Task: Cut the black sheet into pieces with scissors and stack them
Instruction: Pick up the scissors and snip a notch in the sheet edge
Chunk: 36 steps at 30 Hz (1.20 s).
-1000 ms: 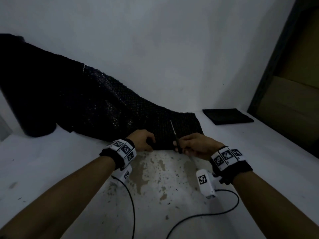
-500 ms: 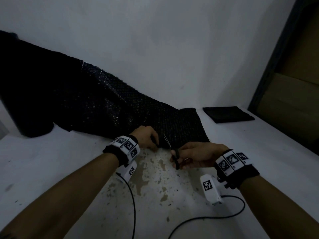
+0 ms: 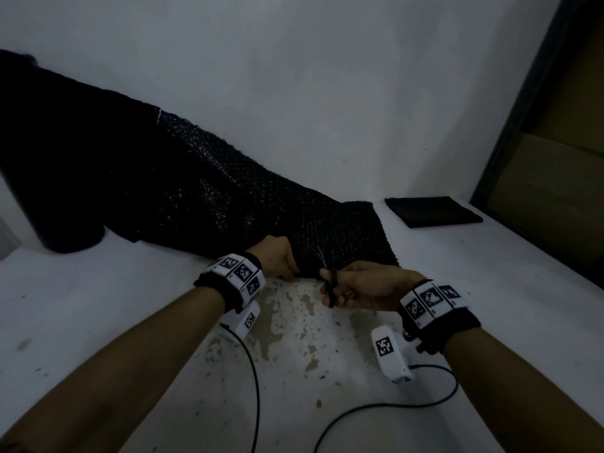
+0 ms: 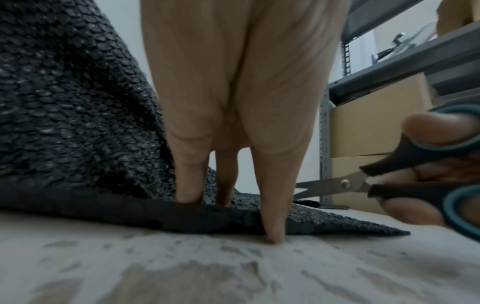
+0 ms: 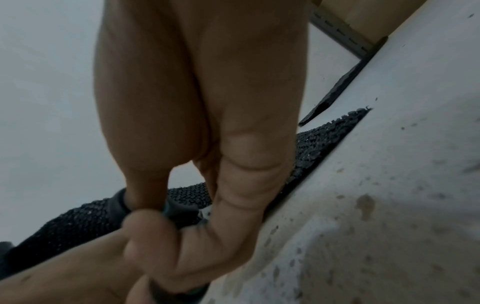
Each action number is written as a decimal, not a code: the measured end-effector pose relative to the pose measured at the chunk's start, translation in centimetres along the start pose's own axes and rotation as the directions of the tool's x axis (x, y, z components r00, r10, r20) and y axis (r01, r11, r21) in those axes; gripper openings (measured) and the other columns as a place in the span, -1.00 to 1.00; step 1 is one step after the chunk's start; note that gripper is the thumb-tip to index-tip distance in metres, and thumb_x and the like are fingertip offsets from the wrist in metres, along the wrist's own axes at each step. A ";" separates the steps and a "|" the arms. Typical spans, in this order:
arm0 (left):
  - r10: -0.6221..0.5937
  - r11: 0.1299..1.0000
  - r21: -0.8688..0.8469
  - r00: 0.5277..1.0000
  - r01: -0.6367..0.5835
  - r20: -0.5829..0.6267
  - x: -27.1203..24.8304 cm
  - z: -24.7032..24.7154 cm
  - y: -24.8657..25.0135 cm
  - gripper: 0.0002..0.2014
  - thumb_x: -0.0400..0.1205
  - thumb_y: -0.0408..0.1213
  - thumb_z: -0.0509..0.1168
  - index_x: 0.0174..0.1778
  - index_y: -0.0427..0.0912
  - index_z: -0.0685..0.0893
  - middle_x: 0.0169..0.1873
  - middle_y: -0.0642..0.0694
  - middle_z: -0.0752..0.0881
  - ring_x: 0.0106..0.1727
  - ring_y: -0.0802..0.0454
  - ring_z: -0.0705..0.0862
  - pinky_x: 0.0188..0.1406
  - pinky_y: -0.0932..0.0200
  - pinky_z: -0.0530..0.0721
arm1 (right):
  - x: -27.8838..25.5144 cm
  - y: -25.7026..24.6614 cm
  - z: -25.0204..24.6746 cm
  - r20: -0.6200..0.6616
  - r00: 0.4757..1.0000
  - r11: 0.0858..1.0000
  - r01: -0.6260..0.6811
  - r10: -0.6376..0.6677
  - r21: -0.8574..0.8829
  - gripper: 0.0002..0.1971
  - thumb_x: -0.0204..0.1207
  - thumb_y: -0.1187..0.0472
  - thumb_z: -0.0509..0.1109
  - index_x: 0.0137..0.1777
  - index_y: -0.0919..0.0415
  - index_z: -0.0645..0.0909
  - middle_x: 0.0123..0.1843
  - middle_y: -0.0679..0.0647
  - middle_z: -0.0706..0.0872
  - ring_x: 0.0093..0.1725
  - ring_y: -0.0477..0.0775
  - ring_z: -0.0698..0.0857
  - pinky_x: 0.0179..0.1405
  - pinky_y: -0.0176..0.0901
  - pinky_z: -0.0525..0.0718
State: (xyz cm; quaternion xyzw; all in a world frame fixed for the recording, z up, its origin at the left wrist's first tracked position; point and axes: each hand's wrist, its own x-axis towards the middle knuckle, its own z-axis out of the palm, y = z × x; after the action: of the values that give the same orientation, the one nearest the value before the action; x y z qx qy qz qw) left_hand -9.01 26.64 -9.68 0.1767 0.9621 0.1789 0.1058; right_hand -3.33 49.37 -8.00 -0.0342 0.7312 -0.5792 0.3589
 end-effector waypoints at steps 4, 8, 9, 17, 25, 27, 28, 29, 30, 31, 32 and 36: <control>-0.029 0.999 -0.023 0.999 0.029 -0.039 -0.1 0.2 0.0 -0.77 0.50 -0.32 0.58 0.08 -0.13 0.87 0.01 0.01 0.85 0.04 0.08 0.76 0.05 0.28 0.69 | 0.0 0.3 0.2 0.034 0.999 0.998 0.001 -0.003 0.055 -0.53 0.69 0.00 0.33 0.22 0.49 0.65 -0.08 0.23 0.82 -0.17 -0.02 0.69 0.05 -0.22 0.74; -0.031 0.997 -0.068 0.998 0.027 -0.061 -0.3 0.1 0.0 -0.79 0.42 -0.24 0.64 -0.04 -0.08 0.90 -0.07 0.04 0.84 -0.04 0.11 0.77 0.01 0.21 0.74 | -1.3 0.7 0.6 0.118 0.993 0.999 -0.027 0.023 0.034 -0.35 0.70 -0.12 0.25 0.36 0.58 0.56 0.05 0.33 0.81 -0.15 -0.01 0.80 -0.05 -0.23 0.74; -0.034 0.996 -0.080 0.997 0.029 -0.068 -0.4 0.1 -0.1 -0.82 0.41 -0.23 0.65 -0.09 -0.07 0.89 -0.09 0.04 0.84 -0.06 0.11 0.76 -0.03 0.21 0.74 | -1.6 0.8 0.6 0.134 0.990 0.999 -0.043 0.039 0.028 -0.31 0.69 -0.16 0.25 0.36 0.58 0.55 0.09 0.36 0.81 -0.11 0.01 0.81 -0.04 -0.22 0.74; -0.078 0.982 -0.182 0.992 0.059 -0.097 -1.2 0.2 0.3 -0.92 0.43 -0.32 0.64 -0.22 -0.19 0.89 -0.22 -0.05 0.84 -0.15 0.12 0.77 -0.20 0.31 0.73 | -2.8 1.5 1.5 0.229 0.969 0.996 -0.091 0.091 -0.009 -0.26 0.64 -0.19 0.28 0.40 0.57 0.54 0.13 0.40 0.79 0.02 0.10 0.83 0.03 -0.17 0.74; -0.078 0.974 -0.223 0.982 0.039 -0.171 -1.4 0.4 0.5 -0.94 0.55 -0.36 0.54 -0.24 -0.20 0.85 -0.30 0.02 0.79 -0.28 0.28 0.72 -0.46 0.57 0.55 | -1.2 1.2 2.9 0.182 0.982 0.998 -0.051 0.042 0.043 -0.43 0.61 -0.17 0.32 0.18 0.43 0.63 0.13 0.42 0.79 0.18 0.23 0.76 0.30 -0.06 0.71; -0.078 0.970 -0.240 0.980 0.032 -0.184 -1.4 0.3 0.4 -0.95 0.55 -0.35 0.54 -0.22 -0.21 0.85 -0.29 0.02 0.80 -0.28 0.29 0.71 -0.44 0.56 0.56 | -0.6 1.3 3.2 0.147 0.989 0.998 -0.026 0.016 0.064 -0.40 0.57 -0.17 0.37 0.21 0.45 0.60 0.18 0.47 0.76 0.15 0.23 0.71 0.27 -0.07 0.71; -0.074 0.968 -0.248 0.979 0.026 -0.189 -1.5 0.3 0.4 -0.96 0.55 -0.35 0.54 -0.21 -0.21 0.85 -0.28 0.03 0.80 -0.26 0.29 0.72 -0.43 0.55 0.57 | -0.2 1.2 3.3 0.134 0.991 0.997 -0.015 0.005 0.072 -0.40 0.56 -0.17 0.37 0.22 0.45 0.59 0.19 0.49 0.75 0.14 0.24 0.69 0.25 -0.08 0.71; -0.069 0.967 -0.255 0.979 0.018 -0.193 -1.5 0.2 0.3 -0.96 0.55 -0.34 0.54 -0.21 -0.20 0.85 -0.27 0.03 0.81 -0.24 0.28 0.73 -0.40 0.54 0.59 | 0.1 1.2 3.5 0.122 0.992 0.997 -0.006 -0.003 0.080 -0.42 0.59 -0.16 0.36 0.21 0.45 0.59 0.20 0.49 0.74 0.14 0.25 0.68 0.22 -0.09 0.71; -0.063 0.965 -0.262 0.978 0.009 -0.198 -1.6 0.2 0.3 -0.96 0.54 -0.33 0.55 -0.21 -0.19 0.85 -0.27 0.04 0.81 -0.23 0.27 0.73 -0.38 0.53 0.60 | 0.4 1.1 3.6 0.109 0.994 0.996 -0.001 -0.008 0.087 -0.44 0.62 -0.14 0.35 0.20 0.45 0.59 0.20 0.49 0.74 0.15 0.25 0.68 0.21 -0.10 0.72; -0.057 0.963 -0.270 0.977 0.000 -0.203 -1.6 0.2 0.2 -0.96 0.54 -0.32 0.55 -0.22 -0.17 0.84 -0.28 0.06 0.80 -0.23 0.28 0.73 -0.37 0.53 0.60 | 0.7 1.0 3.6 0.093 0.996 0.996 0.000 -0.009 0.094 -0.46 0.64 -0.13 0.35 0.20 0.44 0.60 0.20 0.49 0.75 0.16 0.25 0.69 0.20 -0.11 0.73; -0.051 0.961 -0.275 0.977 -0.008 -0.208 -1.6 0.2 0.2 -0.95 0.54 -0.32 0.54 -0.23 -0.16 0.84 -0.30 0.08 0.79 -0.25 0.29 0.72 -0.37 0.53 0.60 | 0.9 1.0 3.6 0.080 0.997 0.995 0.000 -0.008 0.101 -0.47 0.65 -0.11 0.34 0.20 0.44 0.60 0.19 0.48 0.76 0.17 0.24 0.71 0.17 -0.13 0.75; -0.037 0.963 -0.267 0.973 -0.025 -0.226 -1.6 0.4 0.2 -0.94 0.55 -0.32 0.54 -0.24 -0.12 0.83 -0.31 0.12 0.76 -0.27 0.31 0.69 -0.40 0.54 0.56 | 1.6 0.9 3.4 0.062 0.997 0.993 0.033 -0.040 0.117 -0.50 0.69 -0.06 0.32 0.21 0.46 0.62 0.17 0.48 0.76 -0.07 0.12 0.76 -0.08 -0.22 0.77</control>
State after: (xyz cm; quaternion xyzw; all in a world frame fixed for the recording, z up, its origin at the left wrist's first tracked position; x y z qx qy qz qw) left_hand -7.38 26.34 -9.72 0.1361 0.9353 0.3262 0.0177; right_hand -2.29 46.10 -9.82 -0.0452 0.6837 -0.6258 0.3728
